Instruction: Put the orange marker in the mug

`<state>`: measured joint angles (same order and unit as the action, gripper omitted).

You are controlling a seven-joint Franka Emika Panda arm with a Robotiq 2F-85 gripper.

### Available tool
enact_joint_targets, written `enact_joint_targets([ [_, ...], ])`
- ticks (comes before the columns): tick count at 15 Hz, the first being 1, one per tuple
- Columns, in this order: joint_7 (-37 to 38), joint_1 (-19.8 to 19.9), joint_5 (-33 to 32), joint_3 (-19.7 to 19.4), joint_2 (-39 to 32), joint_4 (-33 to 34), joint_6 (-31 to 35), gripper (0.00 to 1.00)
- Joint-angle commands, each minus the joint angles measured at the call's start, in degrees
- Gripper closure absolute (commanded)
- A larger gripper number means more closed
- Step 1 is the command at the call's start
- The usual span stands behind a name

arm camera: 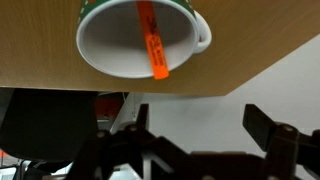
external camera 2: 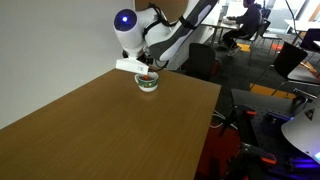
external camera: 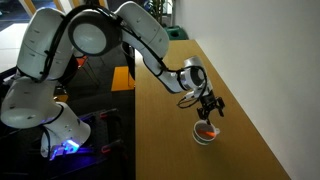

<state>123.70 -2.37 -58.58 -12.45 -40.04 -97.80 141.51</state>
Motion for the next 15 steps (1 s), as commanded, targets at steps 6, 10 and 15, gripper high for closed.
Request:
enact_joint_targets([
  [6, -3.6, 1.7, -3.6, 4.1, 15.1, -13.9, 14.9, 0.0],
  [10, -15.0, 5.9, 2.5, 8.3, 20.1, -21.6, 25.9, 0.0],
  [15, -38.4, 19.4, 18.7, 25.4, 23.2, -31.0, 32.0, 0.0],
])
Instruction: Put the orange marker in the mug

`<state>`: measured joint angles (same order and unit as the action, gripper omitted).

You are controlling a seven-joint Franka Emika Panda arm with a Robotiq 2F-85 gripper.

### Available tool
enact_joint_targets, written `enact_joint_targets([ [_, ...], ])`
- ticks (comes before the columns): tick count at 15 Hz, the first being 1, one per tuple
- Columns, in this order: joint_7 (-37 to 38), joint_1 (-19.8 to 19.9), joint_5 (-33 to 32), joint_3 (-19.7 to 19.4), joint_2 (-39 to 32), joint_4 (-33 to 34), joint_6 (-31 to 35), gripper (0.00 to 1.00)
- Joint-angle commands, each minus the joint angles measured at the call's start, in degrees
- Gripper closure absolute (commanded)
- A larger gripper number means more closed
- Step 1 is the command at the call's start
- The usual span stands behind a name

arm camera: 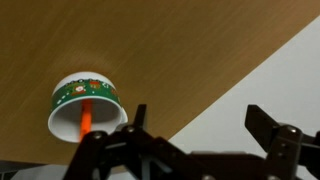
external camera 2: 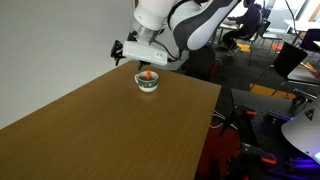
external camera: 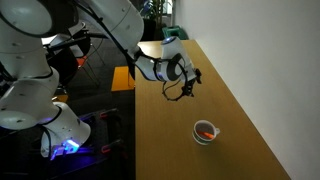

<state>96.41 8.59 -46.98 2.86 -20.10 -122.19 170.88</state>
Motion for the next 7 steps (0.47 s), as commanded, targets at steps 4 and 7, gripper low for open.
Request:
enact_joint_targets([
  [4, -9.1, 7.0, 5.8, 9.3, 1.4, -4.6, 0.9, 0.0],
  [7, -9.4, 7.4, 5.8, 9.3, 1.5, -4.8, 1.2, 0.0],
])
